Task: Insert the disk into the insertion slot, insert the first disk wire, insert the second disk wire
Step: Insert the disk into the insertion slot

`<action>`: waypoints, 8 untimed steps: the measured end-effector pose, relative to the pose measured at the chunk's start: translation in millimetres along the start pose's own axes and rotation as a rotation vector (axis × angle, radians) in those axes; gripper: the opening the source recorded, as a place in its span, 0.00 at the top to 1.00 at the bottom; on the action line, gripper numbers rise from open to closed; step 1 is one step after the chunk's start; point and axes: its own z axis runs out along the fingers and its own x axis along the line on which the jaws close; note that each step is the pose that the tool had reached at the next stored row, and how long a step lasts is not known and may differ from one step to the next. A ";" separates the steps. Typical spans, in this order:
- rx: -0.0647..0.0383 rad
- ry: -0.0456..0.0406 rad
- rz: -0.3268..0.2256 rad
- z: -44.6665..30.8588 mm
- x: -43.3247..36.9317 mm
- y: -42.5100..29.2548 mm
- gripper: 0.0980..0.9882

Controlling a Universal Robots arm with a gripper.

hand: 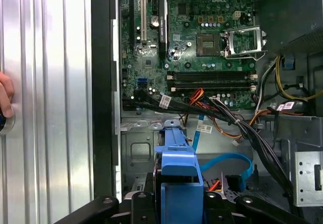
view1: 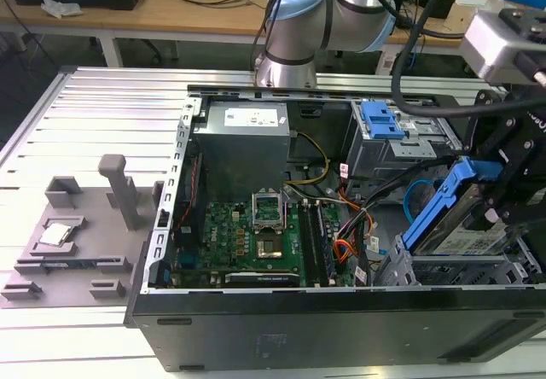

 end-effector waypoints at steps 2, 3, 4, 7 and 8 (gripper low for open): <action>0.000 0.0003 0.000 1.4 0.0 -0.1 0.71; 0.000 0.0003 0.000 1.4 0.0 0.0 0.71; 0.000 0.0003 0.000 1.5 0.0 -0.1 0.71; 0.000 0.0010 0.000 1.5 0.1 -0.1 0.71; 0.000 0.0002 0.000 1.6 0.0 -0.1 0.70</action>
